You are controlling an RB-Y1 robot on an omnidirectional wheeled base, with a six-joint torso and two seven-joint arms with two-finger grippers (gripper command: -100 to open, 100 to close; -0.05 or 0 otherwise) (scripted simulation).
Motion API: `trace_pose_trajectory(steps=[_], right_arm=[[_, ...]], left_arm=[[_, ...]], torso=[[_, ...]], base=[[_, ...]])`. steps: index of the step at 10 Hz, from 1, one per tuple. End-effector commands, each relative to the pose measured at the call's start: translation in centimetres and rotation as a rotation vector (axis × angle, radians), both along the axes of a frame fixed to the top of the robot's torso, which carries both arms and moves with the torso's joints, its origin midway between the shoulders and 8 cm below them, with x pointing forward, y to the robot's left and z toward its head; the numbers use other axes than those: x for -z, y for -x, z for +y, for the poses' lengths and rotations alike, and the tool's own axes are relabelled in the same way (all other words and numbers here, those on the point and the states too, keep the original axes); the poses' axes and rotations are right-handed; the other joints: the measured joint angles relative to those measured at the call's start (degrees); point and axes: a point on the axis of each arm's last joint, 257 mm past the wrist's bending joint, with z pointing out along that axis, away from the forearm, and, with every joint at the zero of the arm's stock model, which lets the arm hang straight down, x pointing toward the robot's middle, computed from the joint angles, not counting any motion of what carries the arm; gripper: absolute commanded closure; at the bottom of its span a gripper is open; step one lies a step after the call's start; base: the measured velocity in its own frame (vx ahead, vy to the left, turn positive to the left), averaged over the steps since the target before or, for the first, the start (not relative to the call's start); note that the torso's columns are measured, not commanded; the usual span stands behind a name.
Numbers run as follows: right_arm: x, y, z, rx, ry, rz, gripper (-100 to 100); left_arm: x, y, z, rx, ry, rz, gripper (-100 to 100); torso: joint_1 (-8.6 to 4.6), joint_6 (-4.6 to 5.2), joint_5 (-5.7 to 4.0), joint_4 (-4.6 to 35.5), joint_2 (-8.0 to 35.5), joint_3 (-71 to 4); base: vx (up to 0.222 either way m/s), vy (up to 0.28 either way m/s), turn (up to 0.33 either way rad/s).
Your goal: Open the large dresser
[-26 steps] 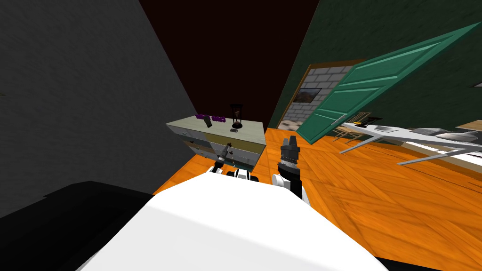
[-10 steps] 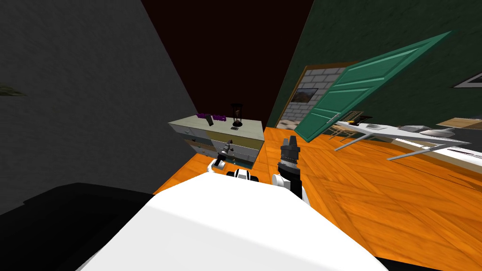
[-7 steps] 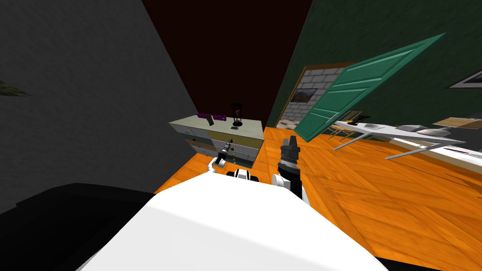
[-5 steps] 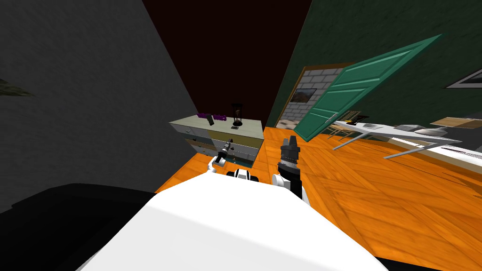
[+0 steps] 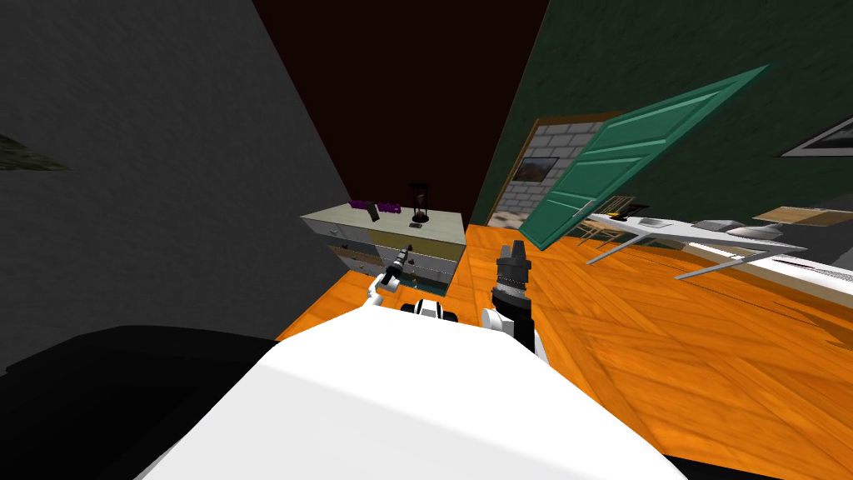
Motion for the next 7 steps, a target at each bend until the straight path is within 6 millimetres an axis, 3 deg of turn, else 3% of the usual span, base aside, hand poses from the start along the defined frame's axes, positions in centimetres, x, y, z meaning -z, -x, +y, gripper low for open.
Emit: trace_pose_trajectory(steps=[1,7], right_arm=[[0.0,0.0,0.0,0.0,0.0,0.0,0],[-0.01,-0.01,0.01,0.0,0.0,0.0,0]], left_arm=[[0.0,0.01,0.0,0.0,0.0,0.0,100],[-0.48,0.33,-0.33,0.01,0.0,-0.001,100]], torso=[[0.0,0.0,0.0,-0.01,-0.02,-0.02],[-0.05,0.01,-0.02,0.02,0.09,0.05]], base=[[0.0,0.0,0.0],[-0.152,0.017,0.018]])
